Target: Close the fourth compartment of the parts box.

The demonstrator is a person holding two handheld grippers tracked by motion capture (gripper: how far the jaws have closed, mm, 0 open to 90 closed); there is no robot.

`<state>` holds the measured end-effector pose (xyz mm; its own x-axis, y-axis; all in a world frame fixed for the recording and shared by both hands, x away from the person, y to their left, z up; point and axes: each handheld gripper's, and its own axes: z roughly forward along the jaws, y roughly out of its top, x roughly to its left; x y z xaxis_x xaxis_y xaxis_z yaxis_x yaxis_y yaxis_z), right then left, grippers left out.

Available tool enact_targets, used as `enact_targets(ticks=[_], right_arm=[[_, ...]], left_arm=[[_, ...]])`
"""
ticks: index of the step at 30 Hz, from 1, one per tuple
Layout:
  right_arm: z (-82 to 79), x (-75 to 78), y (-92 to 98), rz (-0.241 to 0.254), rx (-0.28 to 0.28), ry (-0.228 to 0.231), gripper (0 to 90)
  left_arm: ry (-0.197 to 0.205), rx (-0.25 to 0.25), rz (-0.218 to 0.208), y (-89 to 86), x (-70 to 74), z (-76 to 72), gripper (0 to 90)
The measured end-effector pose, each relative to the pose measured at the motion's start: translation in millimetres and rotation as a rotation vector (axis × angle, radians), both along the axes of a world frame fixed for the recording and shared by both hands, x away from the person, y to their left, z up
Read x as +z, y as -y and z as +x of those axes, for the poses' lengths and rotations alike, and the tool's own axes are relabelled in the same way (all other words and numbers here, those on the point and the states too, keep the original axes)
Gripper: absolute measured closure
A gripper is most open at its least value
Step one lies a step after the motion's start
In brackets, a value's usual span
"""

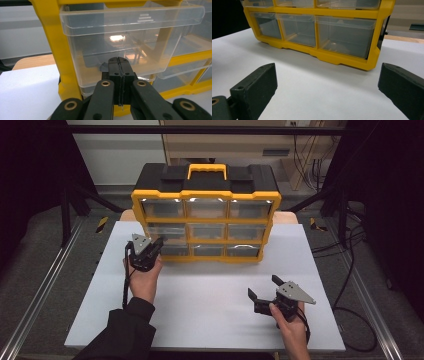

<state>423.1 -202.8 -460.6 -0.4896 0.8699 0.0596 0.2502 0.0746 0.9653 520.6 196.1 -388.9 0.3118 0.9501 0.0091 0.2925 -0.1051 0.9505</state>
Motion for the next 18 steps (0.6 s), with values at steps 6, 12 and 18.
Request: enact_targets(ticks=[6,12,18], right_arm=[[0.2,0.0,-0.4,0.004,-0.002,-0.005,2.6],[0.9,-0.7,0.2,-0.005,-0.004,-0.008,2.7],[0.9,-0.5,0.2,-0.004,-0.001,-0.002,2.6]], left_arm=[[-0.002,-0.004,0.007,3.1,1.9,3.8,90.0],[-0.006,-0.014,0.007,7.8,2.8,6.5,90.0],[-0.008,-0.02,0.002,12.1,4.7,10.1,90.0]])
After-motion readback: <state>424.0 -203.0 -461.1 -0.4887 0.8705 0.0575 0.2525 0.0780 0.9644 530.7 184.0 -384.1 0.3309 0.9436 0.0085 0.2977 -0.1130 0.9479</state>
